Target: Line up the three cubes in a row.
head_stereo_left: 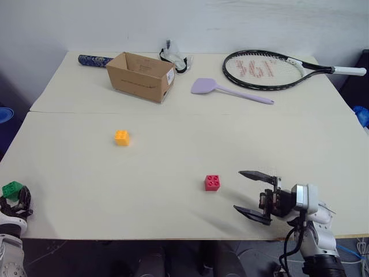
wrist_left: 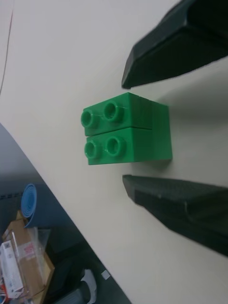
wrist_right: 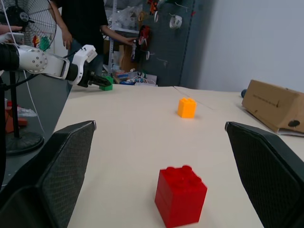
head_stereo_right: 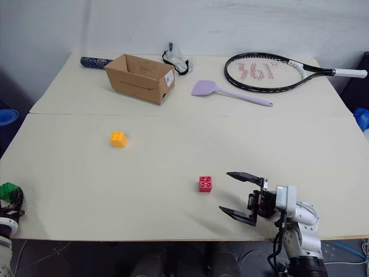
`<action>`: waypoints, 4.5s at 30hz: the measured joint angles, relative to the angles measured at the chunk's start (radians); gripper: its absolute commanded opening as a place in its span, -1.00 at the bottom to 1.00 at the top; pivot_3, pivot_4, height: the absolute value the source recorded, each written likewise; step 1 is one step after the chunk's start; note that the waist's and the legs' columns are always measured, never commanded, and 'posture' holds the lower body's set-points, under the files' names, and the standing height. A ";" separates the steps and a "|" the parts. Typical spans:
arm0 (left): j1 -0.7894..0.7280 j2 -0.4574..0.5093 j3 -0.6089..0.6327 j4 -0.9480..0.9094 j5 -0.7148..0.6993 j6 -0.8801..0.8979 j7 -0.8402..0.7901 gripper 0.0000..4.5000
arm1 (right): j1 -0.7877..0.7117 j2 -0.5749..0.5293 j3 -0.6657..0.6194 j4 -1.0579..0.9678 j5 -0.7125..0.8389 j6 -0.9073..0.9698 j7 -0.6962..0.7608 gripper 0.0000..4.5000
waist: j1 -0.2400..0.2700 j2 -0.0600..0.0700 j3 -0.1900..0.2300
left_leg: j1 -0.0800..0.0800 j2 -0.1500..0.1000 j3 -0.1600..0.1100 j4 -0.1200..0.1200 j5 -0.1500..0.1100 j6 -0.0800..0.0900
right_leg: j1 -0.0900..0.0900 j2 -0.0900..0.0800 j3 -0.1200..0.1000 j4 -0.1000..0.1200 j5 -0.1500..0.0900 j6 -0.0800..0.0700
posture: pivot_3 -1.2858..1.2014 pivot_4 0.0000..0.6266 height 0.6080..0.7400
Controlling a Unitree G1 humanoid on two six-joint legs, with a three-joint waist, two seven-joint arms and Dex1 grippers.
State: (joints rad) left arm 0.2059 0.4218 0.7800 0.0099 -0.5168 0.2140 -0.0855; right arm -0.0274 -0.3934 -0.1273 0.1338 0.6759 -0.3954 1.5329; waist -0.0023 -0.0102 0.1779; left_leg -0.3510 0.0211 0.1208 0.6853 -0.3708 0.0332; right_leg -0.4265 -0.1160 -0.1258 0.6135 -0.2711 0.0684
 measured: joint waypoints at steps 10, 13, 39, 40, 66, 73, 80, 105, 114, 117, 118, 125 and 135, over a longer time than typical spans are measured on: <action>-0.001 0.036 -0.017 0.002 -0.043 -0.117 -0.248 -0.36 | 0.077 -0.030 0.017 0.154 0.017 -0.167 0.027 1.00 | 0.005 0.000 0.000 | 0.000 0.000 0.000 0.000 0.000 -0.001 | 0.000 -0.001 0.000 0.000 0.000 0.000 | 0.03 -0.52 1.00; -0.006 0.155 -0.114 -0.082 -0.097 -0.092 -0.476 -0.36 | 0.097 -0.075 0.024 0.181 0.044 -0.206 0.028 1.00 | 0.007 0.000 0.000 | 0.000 -0.001 -0.001 0.000 -0.002 -0.005 | 0.000 -0.002 0.000 0.001 0.000 0.000 | 0.03 -0.52 1.00; -0.731 0.184 -0.979 0.321 0.249 -0.312 -1.326 -0.36 | 0.132 -0.277 0.044 0.375 0.226 -0.411 0.029 1.00 | 0.004 0.009 0.001 | 0.001 -0.001 0.003 0.005 0.006 0.000 | 0.001 0.002 0.002 0.007 0.000 0.000 | 0.03 -0.52 1.00; -0.733 0.180 -0.978 0.323 0.252 -0.321 -1.324 -0.36 | 0.132 -0.277 0.045 0.372 0.226 -0.409 0.029 1.00 | 0.004 0.009 0.001 | 0.001 -0.001 0.003 0.005 0.006 0.000 | 0.001 0.002 0.002 0.007 0.000 0.000 | 0.03 -0.52 1.00; -0.453 0.372 -0.717 0.113 0.152 -0.237 -1.272 0.80 | 0.066 -0.215 0.015 0.025 0.093 -0.098 -0.009 1.00 | -0.011 0.010 0.002 | -0.001 0.001 -0.001 0.009 0.003 -0.001 | 0.000 0.001 0.000 0.010 0.000 0.000 | 0.03 -0.52 1.00; -0.049 0.353 -0.297 0.034 0.067 -0.127 -1.016 0.99 | 0.016 -0.134 0.008 -0.139 0.092 0.036 -0.161 1.00 | -0.011 0.012 0.002 | -0.001 0.002 -0.003 0.008 0.001 -0.001 | 0.000 0.000 -0.001 0.006 -0.001 -0.001 | 0.03 -0.52 1.00; 0.092 0.148 -0.105 -0.001 0.028 -0.121 -0.767 0.99 | -0.047 -0.081 0.016 -0.260 0.068 0.134 -0.301 1.00 | 0.015 0.009 0.002 | -0.002 0.001 -0.003 0.009 -0.002 -0.002 | 0.000 -0.001 -0.001 0.006 -0.001 -0.001 | 0.03 -0.52 1.00; -0.596 -0.061 -0.524 0.114 0.200 0.188 -0.165 0.61 | -0.067 -0.059 0.040 -0.332 -0.099 0.219 -0.496 1.00 | 0.003 0.006 0.001 | -0.002 0.000 0.002 0.011 0.002 0.001 | 0.001 0.001 -0.005 0.009 0.001 0.001 | 0.03 -0.52 1.00; -0.587 -0.079 -0.540 0.102 0.229 0.190 -0.136 -0.33 | -0.033 -0.050 0.040 -0.335 -0.107 0.195 -0.514 1.00 | 0.004 0.005 0.001 | -0.002 0.000 0.002 0.010 0.001 0.001 | 0.001 0.001 -0.005 0.009 0.001 0.001 | 0.03 -0.52 1.00; -0.586 -0.069 -0.552 0.104 0.225 0.167 -0.190 -0.33 | -0.027 -0.050 0.040 -0.336 -0.107 0.189 -0.514 1.00 | 0.004 0.005 0.001 | -0.002 0.000 0.002 0.010 0.001 0.001 | 0.001 0.001 -0.005 0.009 0.001 0.001 | 0.03 -0.52 1.00; -0.584 -0.050 -0.552 0.107 0.210 0.147 -0.243 -0.33 | -0.024 -0.050 0.040 -0.336 -0.106 0.185 -0.511 1.00 | 0.003 0.005 0.001 | -0.003 0.001 0.002 0.010 0.001 0.000 | 0.000 0.001 -0.006 0.009 0.001 0.001 | 0.03 -0.52 1.00; -0.563 0.334 -0.541 0.168 0.051 0.056 -0.939 -0.33 | 0.002 -0.105 0.002 -0.332 -0.090 0.182 -0.450 1.00 | -0.005 0.007 0.001 | -0.002 0.002 0.003 0.010 0.001 -0.001 | -0.001 0.003 -0.006 0.009 -0.001 -0.001 | 0.03 -0.52 1.00; -0.682 0.443 -0.867 0.503 0.103 -0.439 -1.417 -0.33 | 0.010 -0.183 -0.006 -0.371 -0.026 0.281 -0.381 1.00 | 0.010 0.007 0.001 | -0.004 0.001 0.002 0.012 0.000 0.000 | -0.002 0.001 -0.006 0.009 -0.001 -0.001 | 0.03 -0.52 1.00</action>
State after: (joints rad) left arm -0.4759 0.8652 -0.0869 0.5125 -0.4141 -0.2254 -1.5027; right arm -0.0177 -0.5769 -0.1338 -0.2374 0.6497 -0.1145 1.1517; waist 0.0079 -0.0031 0.1793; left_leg -0.3547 0.0225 0.1226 0.6970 -0.3705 0.0331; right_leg -0.4281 -0.1149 -0.1317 0.6226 -0.2716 0.0671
